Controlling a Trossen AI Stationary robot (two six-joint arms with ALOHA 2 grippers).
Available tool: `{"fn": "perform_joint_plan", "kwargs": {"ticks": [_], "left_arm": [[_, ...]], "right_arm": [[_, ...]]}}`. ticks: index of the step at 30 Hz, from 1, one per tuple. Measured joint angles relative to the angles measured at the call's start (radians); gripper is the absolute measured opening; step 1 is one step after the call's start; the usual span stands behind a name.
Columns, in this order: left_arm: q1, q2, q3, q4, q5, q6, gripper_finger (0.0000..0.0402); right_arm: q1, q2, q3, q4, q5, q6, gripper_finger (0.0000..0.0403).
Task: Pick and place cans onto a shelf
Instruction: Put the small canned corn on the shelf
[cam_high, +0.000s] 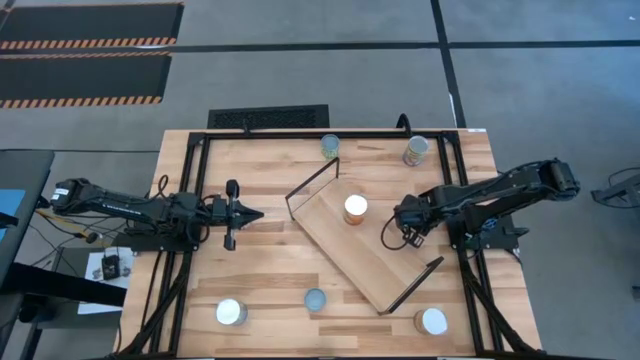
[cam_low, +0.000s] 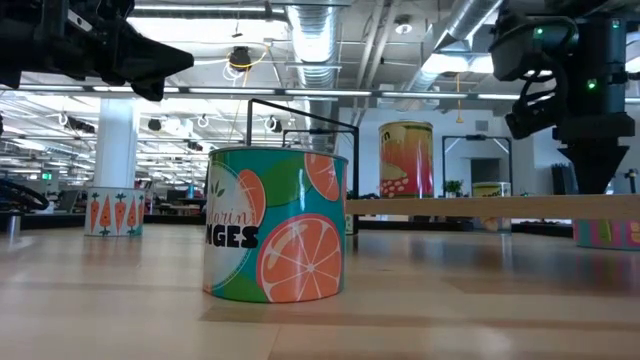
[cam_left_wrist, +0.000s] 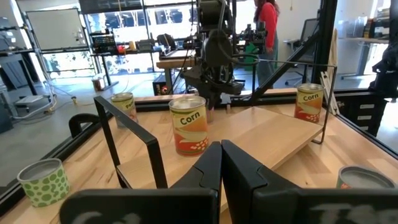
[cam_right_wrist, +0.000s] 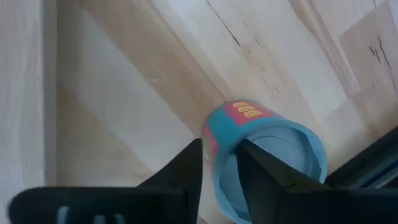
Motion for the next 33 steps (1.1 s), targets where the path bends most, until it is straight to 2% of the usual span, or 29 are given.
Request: {"fn": "perform_joint_plan", "kwargs": {"ticks": [8, 10, 17, 23, 27, 33], "left_arm": [[0.0, 0.0, 0.0, 0.001, 0.0, 0.0, 0.0], [0.0, 0.0, 0.0, 0.002, 0.0, 0.0, 0.0], [0.0, 0.0, 0.0, 0.003, 0.0, 0.0, 0.0], [0.0, 0.0, 0.0, 0.003, 0.0, 0.0, 0.0], [0.0, 0.0, 0.0, 0.002, -0.001, 0.0, 0.0], [0.0, 0.0, 0.0, 0.002, -0.001, 0.0, 0.0]], "right_arm": [[0.0, -0.001, 0.003, 0.011, -0.02, -0.059, 0.0019], [0.0, 0.0, 0.013, -0.004, -0.023, -0.084, 0.0009], [0.005, 0.001, 0.145, -0.121, -0.019, -0.115, 0.0017], [0.05, 0.005, 0.304, -0.103, -0.015, -0.16, 0.0009], [0.121, 0.069, 0.397, -0.08, 0.009, -0.173, 0.0014], [0.21, 0.277, 0.54, -0.059, 0.012, -0.265, 0.0014]]}}
